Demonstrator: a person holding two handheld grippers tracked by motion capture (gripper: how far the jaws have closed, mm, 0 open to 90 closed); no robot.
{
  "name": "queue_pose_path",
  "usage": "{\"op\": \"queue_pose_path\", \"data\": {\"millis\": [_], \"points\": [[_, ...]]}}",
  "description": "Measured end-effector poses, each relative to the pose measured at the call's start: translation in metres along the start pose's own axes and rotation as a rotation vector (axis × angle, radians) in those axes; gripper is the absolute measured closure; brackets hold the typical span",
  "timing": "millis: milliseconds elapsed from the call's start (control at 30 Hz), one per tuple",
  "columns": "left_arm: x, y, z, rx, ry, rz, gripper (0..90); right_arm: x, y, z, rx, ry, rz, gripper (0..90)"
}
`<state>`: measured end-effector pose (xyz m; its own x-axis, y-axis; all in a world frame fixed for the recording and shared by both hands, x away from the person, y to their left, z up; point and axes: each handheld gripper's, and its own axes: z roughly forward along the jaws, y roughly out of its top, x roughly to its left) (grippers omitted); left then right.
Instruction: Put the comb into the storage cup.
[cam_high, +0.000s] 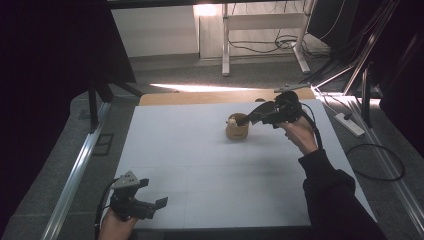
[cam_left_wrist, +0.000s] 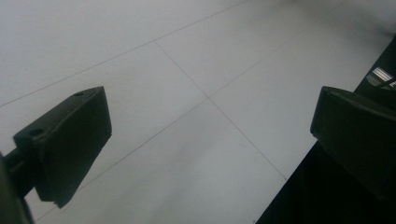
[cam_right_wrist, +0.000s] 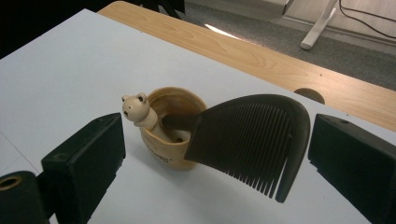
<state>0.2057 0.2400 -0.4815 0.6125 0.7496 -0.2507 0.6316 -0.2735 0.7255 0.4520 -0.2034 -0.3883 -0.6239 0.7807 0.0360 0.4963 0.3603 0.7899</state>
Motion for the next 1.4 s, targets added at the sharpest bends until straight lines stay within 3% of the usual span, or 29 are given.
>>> {"op": "queue_pose_path", "data": {"millis": [1400], "points": [[0.000, 0.000, 0.000, 0.000, -0.001, 0.005, 0.0, 0.012, -0.034, -0.013, -0.003, -0.010, -0.067, 2.7]]}}
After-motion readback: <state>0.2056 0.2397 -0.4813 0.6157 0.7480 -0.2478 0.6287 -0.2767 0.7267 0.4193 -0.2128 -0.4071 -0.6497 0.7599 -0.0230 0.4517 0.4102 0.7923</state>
